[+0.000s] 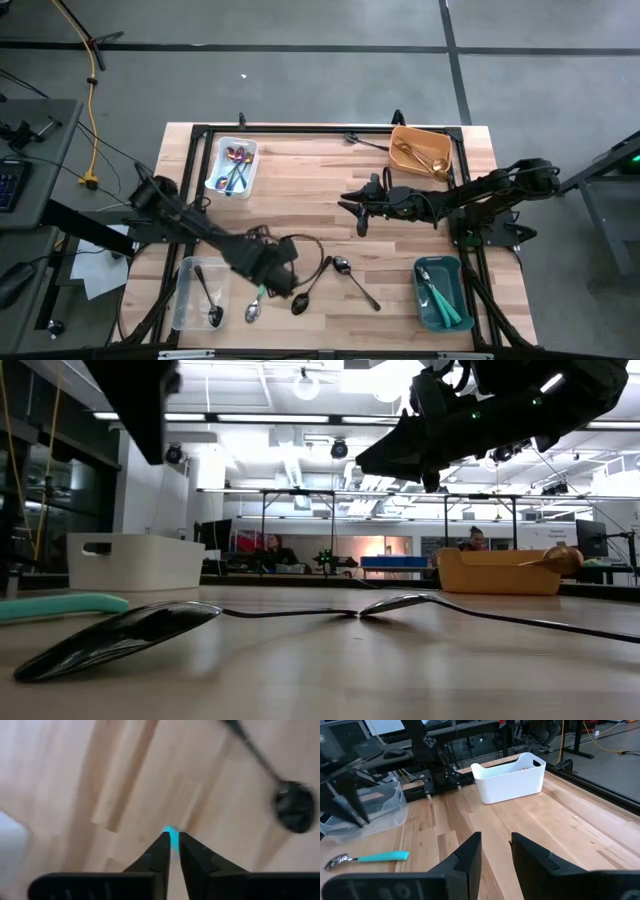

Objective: Sort silverware by color (type)
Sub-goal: Put the green spoon into the blue bin

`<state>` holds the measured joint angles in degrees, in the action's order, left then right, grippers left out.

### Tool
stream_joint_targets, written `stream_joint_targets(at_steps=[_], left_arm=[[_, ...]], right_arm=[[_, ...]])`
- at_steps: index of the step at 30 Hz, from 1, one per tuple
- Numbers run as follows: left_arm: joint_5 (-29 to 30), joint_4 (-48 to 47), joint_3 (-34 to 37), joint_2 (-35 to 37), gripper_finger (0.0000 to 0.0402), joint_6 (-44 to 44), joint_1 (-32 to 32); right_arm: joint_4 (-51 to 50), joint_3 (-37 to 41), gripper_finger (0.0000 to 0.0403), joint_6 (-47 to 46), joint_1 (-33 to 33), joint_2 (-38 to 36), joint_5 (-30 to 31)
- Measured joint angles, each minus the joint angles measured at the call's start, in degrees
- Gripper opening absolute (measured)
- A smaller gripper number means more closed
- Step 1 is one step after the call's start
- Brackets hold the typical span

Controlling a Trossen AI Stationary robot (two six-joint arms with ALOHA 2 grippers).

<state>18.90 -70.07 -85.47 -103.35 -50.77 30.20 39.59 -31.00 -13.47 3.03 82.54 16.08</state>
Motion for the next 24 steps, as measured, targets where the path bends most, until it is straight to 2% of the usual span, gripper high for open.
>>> stream_joint_targets(at_steps=[7, 15, 19, 24], left_arm=[[-0.43, 7.33, 6.47, 0.3, 0.0106, -8.81, 4.57], [-3.22, 11.75, 12.78, 0.24, 0.0193, -16.91, 4.17], [-4.46, 17.2, 15.52, 0.29, 0.0213, -19.04, 3.68], [-5.21, 18.0, 18.19, 0.28, 0.0215, -21.19, 2.77]], right_arm=[[-0.08, 0.0, 0.0101, -1.36, 0.0, 0.0, -0.01], [-0.44, 0.0, 0.0101, -1.52, 0.0, 0.0, -0.01], [-1.2, 0.0, 0.0101, -2.01, 0.0, 0.0, -0.01], [-2.82, 0.0, 0.0101, -2.84, 0.0, 0.0, -0.02]])
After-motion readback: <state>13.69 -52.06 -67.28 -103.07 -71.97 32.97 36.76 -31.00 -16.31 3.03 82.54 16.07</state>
